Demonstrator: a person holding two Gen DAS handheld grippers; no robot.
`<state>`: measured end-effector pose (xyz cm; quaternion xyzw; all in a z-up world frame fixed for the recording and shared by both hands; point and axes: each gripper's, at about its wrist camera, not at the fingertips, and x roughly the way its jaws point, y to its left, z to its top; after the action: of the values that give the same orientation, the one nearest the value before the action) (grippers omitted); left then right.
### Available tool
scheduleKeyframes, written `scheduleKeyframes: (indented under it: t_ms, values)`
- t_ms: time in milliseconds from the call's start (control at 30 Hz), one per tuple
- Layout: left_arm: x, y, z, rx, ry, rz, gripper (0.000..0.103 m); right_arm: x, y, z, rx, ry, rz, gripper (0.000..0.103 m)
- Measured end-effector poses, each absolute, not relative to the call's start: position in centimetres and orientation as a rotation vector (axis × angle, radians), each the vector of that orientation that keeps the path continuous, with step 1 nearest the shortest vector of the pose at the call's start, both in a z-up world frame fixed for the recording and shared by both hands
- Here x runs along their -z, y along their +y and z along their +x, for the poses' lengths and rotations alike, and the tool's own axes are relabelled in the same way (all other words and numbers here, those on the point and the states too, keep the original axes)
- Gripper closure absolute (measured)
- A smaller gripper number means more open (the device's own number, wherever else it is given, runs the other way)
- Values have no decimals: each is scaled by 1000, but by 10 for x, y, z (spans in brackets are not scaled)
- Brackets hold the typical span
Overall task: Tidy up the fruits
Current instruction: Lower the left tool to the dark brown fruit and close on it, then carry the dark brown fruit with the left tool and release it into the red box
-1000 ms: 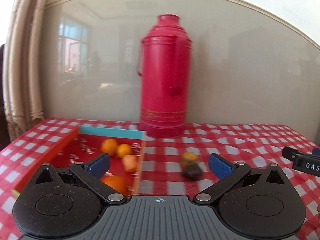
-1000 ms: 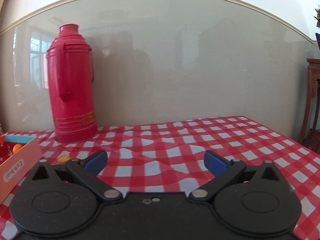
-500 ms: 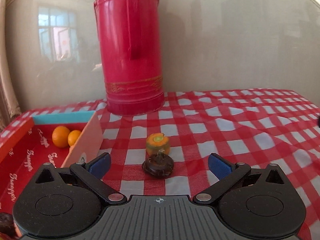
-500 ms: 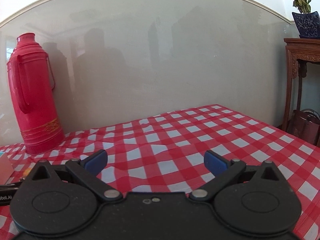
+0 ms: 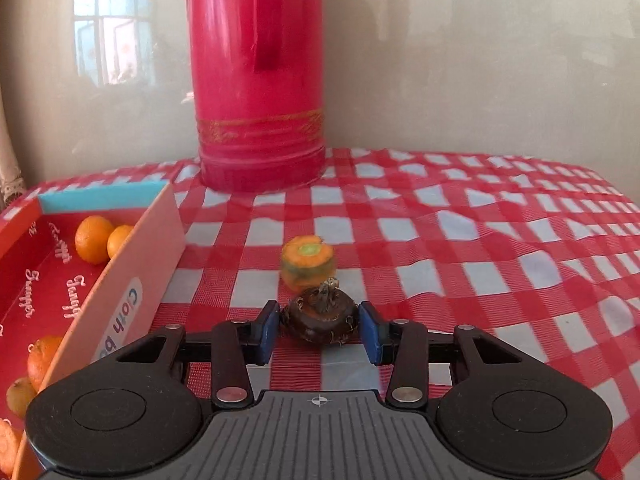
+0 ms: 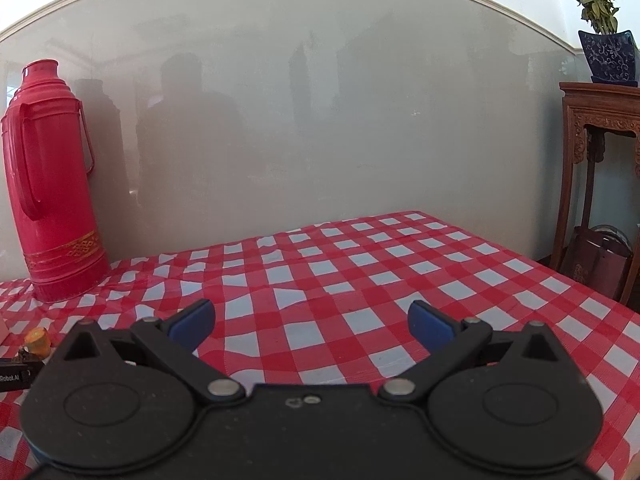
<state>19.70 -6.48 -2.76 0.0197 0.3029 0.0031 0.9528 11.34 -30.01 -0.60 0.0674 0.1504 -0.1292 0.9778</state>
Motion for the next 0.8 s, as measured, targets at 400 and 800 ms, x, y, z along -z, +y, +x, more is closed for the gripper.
scheduleKeyframes:
  t_ms: [400, 800]
  values:
    - [-31, -4, 123, -79, 424, 39, 60, 11, -279, 117, 218, 341, 107, 6]
    - [-9, 108, 108, -281, 518, -32, 60, 13, -241, 113, 168, 350, 105, 6]
